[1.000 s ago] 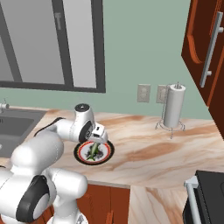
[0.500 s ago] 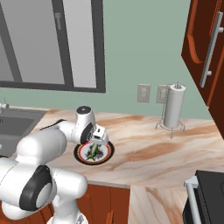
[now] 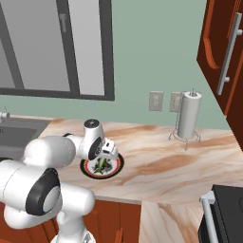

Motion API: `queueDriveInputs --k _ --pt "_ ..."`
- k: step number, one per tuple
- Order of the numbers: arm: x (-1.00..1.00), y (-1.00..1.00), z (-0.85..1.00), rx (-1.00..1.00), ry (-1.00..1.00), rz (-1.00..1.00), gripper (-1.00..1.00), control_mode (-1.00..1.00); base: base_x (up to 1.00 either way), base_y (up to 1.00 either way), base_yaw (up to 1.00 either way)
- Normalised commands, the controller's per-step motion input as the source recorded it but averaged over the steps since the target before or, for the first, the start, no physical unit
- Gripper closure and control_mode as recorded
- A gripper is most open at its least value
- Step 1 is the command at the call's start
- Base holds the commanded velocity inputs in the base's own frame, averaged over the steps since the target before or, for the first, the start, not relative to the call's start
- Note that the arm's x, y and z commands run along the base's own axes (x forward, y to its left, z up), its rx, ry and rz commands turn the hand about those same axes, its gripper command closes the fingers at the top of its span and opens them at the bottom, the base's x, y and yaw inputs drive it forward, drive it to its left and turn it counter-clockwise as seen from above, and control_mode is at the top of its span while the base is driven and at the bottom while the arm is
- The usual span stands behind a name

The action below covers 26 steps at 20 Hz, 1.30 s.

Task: Pick up the knife from the drawer and place it on the cutting board. Then place the meat from the plate to the cutting board.

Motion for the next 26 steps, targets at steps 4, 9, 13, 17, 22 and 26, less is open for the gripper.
queueDriveInputs --k 4,9,13,17,22,26 --pt "0.41 0.0 -0.12 0.0 0.0 0.0 -1.0 -1.0 0.0 0.0 0.0" --pt "0.37 0.0 -0.17 0.0 0.0 0.0 -1.0 -1.0 0.0 0.0 0.0" --pt "0.17 -0.04 -0.19 0.0 0.0 0.0 -1.0 -1.0 0.0 0.0 0.0" --pt "0.0 -0.1 -0.24 0.0 0.0 0.0 -1.0 -1.0 0.0 0.0 0.0" --pt "-0.01 -0.06 -0.2 0.0 0.0 0.0 -1.0 -1.0 0.0 0.0 0.0" --pt "0.0 0.0 -0.3 0.0 0.0 0.0 1.0 -1.0 0.0 0.0 0.0"
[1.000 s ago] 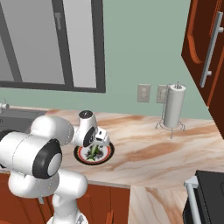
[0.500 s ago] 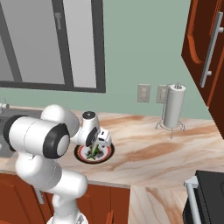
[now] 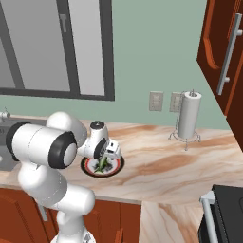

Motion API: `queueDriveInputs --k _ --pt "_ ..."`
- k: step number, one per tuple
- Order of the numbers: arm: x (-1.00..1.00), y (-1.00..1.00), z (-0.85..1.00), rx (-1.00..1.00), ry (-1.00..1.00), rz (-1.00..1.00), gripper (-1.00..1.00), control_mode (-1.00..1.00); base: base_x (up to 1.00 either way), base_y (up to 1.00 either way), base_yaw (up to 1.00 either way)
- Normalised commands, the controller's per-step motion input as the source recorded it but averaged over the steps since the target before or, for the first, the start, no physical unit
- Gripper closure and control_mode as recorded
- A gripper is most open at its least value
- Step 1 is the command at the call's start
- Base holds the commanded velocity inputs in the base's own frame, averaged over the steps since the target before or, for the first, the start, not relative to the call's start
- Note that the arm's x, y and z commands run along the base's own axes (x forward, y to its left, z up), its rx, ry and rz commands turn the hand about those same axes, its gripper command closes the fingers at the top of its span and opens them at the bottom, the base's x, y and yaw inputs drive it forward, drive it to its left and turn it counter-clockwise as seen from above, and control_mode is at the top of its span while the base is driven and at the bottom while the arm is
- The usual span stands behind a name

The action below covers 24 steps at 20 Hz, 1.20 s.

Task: Pick up the knife from the drawer and place it on the cutting board. Then place the meat from the plate to the cutting board.

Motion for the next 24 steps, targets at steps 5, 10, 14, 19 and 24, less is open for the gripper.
queueDriveInputs --k 5,10,14,19,24 --pt "-0.24 0.04 -0.3 0.0 0.0 0.0 1.0 -1.0 0.0 0.0 0.0" --pt "-0.65 0.22 -0.35 0.0 0.05 -0.05 1.0 -1.0 0.0 0.0 0.0" --pt "-0.78 0.13 -0.47 0.0 0.09 -0.05 1.0 -1.0 0.0 0.0 0.0" --pt "-0.3 0.01 -0.22 0.01 0.14 -0.02 1.0 -1.0 0.0 0.0 0.0" --pt "0.0 -0.12 0.5 0.03 0.04 0.0 1.0 -1.0 0.0 0.0 0.0"
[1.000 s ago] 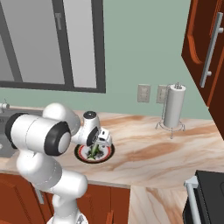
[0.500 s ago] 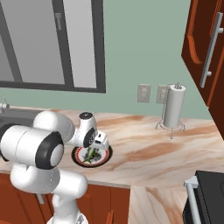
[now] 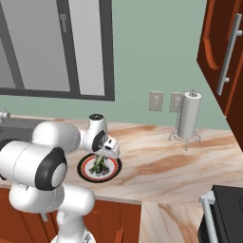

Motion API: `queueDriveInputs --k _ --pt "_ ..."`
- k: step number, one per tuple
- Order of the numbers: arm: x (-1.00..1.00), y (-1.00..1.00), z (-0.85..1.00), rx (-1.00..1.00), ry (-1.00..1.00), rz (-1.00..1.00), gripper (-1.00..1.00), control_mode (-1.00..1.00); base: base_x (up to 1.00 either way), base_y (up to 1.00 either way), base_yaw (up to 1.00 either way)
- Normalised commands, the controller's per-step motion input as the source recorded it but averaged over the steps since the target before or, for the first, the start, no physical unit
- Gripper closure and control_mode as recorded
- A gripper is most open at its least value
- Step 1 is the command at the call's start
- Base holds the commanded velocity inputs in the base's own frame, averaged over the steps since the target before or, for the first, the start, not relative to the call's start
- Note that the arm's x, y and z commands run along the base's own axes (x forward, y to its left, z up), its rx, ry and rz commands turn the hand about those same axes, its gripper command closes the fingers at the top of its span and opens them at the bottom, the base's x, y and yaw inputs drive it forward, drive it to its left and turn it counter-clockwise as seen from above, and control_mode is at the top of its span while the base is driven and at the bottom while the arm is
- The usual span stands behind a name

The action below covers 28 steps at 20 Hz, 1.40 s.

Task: Pick up the knife from the drawer and place it on the cutting board. Then place the meat from the plate to the cutting board.

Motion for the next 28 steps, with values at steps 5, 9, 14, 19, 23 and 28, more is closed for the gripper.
queueDriveInputs --k 5,9,14,19,23,28 --pt "-0.08 -0.09 0.66 0.0 0.0 0.0 1.0 -1.0 0.0 0.0 0.0" --pt "-0.07 -0.04 0.77 0.0 0.05 0.0 1.0 -1.0 0.0 0.0 0.0" --pt "-0.28 0.0 0.55 0.0 0.0 0.0 1.0 -1.0 0.0 0.0 0.0" --pt "-0.13 0.0 0.25 0.0 -0.05 0.0 1.0 -1.0 0.0 0.0 0.0" --pt "0.0 0.0 0.46 0.0 0.06 0.0 1.0 -1.0 0.0 0.0 0.0" --pt "-0.11 0.23 0.4 -0.01 0.05 0.0 1.0 -1.0 0.0 0.0 0.0"
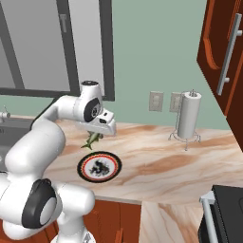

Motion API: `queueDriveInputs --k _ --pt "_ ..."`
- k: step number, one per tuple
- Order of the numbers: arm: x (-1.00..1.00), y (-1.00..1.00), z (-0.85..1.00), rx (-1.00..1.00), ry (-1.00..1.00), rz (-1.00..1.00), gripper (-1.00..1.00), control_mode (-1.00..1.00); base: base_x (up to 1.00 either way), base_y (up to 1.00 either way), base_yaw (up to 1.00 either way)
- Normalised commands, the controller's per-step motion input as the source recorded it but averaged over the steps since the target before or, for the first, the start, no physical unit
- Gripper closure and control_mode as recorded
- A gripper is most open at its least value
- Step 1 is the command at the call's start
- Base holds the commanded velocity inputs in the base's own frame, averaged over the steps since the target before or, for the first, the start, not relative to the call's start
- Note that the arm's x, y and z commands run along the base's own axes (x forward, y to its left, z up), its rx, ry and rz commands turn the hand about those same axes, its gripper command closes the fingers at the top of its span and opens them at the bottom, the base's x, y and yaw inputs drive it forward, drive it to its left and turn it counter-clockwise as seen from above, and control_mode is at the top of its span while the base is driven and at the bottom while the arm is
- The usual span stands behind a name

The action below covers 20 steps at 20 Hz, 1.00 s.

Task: Pick up the knife from the drawer and place it on the cutting board. Then place the meat from the plate to the cutting board.

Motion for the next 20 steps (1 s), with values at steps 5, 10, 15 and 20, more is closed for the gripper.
queueDriveInputs --k 5,10,15,20 --pt "-0.04 0.28 0.13 -0.05 -0.02 0.0 1.0 1.0 -0.3 0.55 0.0" --pt "0.0 0.0 0.0 0.0 0.0 0.0 1.0 1.0 -0.63 1.0 0.0" --pt "0.0 0.0 0.0 0.0 0.0 0.0 1.0 1.0 -0.63 1.0 0.0" --pt "0.0 0.0 0.0 0.0 0.0 0.0 1.0 1.0 -0.18 1.0 0.01"
